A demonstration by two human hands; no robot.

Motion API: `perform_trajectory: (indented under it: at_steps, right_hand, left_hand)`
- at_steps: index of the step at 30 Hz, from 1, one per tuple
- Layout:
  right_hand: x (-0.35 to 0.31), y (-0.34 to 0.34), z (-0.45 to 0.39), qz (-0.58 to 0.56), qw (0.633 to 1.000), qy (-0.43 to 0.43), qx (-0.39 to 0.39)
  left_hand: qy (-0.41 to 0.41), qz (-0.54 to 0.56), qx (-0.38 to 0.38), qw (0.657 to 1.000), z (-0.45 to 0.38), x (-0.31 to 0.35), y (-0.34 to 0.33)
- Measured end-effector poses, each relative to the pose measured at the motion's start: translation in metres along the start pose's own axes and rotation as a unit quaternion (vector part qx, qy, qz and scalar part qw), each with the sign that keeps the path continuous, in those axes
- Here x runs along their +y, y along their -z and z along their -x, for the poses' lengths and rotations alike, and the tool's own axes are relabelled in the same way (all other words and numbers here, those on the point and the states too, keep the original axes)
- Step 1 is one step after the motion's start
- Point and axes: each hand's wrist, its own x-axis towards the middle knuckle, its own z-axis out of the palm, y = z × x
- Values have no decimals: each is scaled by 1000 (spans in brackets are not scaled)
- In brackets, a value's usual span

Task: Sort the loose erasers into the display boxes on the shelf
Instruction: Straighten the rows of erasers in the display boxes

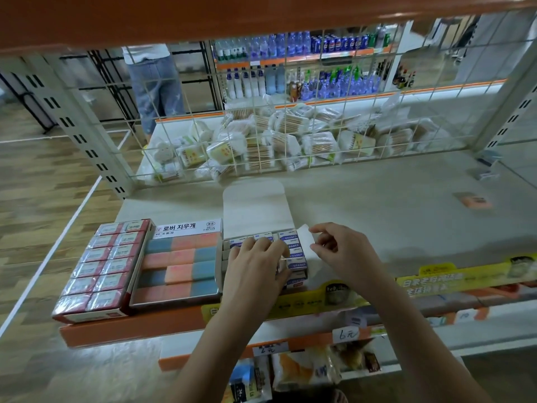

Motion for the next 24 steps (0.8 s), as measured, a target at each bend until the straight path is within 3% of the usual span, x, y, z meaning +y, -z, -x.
perform_trajectory:
  at_steps: [8, 13, 18, 24]
  right_hand:
    - [3, 5, 0, -19, 1000, 8, -17]
    - [24, 32, -2, 4, 1000, 18, -12]
    - [71, 81, -2, 74, 997, -6, 20]
    - [141, 144, 4, 168, 981, -79, 46]
  left_hand:
    - [-22, -18, -39, 999, -6, 1, 4]
    - [-69, -18, -2, 997, -33, 24, 17]
    - [-154, 20, 43, 987, -76, 89, 13]
    - [-236, 45, 20, 970, -126, 181, -19]
